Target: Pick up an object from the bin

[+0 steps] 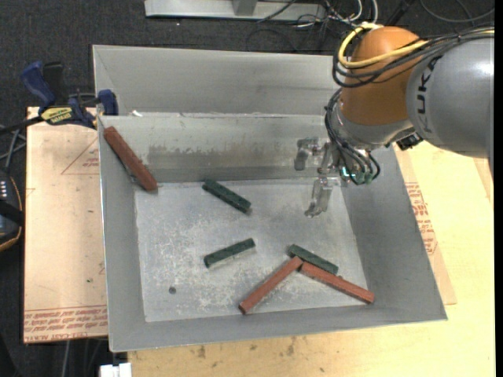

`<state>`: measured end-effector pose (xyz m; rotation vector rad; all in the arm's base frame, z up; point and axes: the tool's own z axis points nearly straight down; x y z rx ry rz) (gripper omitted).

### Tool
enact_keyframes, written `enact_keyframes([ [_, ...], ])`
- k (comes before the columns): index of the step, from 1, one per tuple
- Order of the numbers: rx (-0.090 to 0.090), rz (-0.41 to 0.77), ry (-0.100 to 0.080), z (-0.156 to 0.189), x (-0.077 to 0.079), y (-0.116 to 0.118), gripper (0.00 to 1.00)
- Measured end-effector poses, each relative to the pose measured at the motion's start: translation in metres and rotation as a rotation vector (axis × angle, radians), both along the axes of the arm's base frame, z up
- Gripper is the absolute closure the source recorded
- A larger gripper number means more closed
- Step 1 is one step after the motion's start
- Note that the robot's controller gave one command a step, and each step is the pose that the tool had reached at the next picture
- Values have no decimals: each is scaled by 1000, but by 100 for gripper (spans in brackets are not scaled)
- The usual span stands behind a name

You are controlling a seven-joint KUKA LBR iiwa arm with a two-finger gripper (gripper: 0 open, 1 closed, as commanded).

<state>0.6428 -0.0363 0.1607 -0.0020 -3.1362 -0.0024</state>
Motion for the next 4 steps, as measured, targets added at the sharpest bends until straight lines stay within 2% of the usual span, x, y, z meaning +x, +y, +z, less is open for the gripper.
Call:
enact_keyframes([
  [1, -1, 1, -7, 4, 2, 0, 0],
  [2, -2, 60, -13, -6, -19, 7, 0],
  [3, 0, 346, -10, -61, -63, 14, 0],
  [4, 3, 337, -2, -84, -73, 2, 0],
])
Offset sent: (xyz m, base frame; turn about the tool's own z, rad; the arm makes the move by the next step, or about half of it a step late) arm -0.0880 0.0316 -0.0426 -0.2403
